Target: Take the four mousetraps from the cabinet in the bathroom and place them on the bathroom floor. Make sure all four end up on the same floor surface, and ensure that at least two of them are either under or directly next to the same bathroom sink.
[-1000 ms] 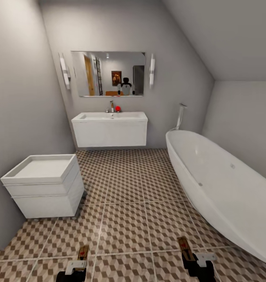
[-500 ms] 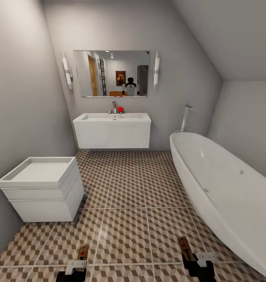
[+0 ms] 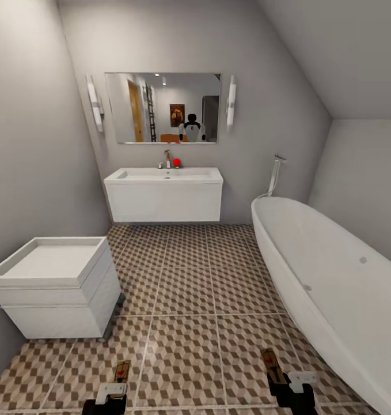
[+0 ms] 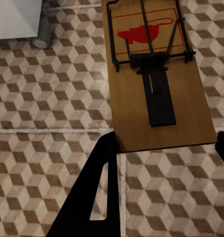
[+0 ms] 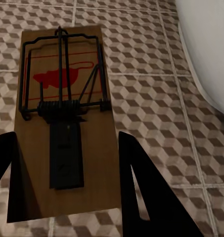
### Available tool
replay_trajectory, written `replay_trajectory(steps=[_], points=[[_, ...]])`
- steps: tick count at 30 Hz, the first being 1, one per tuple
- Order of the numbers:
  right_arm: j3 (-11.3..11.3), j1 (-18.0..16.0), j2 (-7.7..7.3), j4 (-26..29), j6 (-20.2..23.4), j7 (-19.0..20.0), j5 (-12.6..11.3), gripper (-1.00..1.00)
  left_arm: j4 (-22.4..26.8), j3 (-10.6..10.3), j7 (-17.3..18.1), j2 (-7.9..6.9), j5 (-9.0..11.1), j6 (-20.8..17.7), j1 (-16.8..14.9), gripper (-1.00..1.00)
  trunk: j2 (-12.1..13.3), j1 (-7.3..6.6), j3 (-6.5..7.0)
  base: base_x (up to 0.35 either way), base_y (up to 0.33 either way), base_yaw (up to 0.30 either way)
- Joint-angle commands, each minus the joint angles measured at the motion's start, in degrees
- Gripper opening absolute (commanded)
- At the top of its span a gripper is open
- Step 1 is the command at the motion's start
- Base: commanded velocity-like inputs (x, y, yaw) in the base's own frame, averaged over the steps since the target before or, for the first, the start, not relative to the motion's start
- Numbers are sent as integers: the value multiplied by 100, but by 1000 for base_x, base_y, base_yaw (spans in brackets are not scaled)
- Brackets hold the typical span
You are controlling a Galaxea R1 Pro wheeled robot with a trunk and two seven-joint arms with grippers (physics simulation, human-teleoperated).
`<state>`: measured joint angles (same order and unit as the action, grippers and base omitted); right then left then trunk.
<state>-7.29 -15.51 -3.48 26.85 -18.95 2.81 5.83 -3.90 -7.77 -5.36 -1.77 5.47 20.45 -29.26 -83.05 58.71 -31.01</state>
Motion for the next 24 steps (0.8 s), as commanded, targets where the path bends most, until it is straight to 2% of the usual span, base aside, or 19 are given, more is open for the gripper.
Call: replay_trajectory(steps=[1, 24], points=[[-46, -4, 5, -4, -20, 17, 43, -100, -23, -49, -9, 2, 50, 38, -9, -100, -3, 2, -5, 207, 0, 0], [-44, -4, 6, -4, -21, 17, 46, -100, -23, -49, -9, 2, 50, 38, -9, -100, -3, 2, -5, 207, 0, 0]])
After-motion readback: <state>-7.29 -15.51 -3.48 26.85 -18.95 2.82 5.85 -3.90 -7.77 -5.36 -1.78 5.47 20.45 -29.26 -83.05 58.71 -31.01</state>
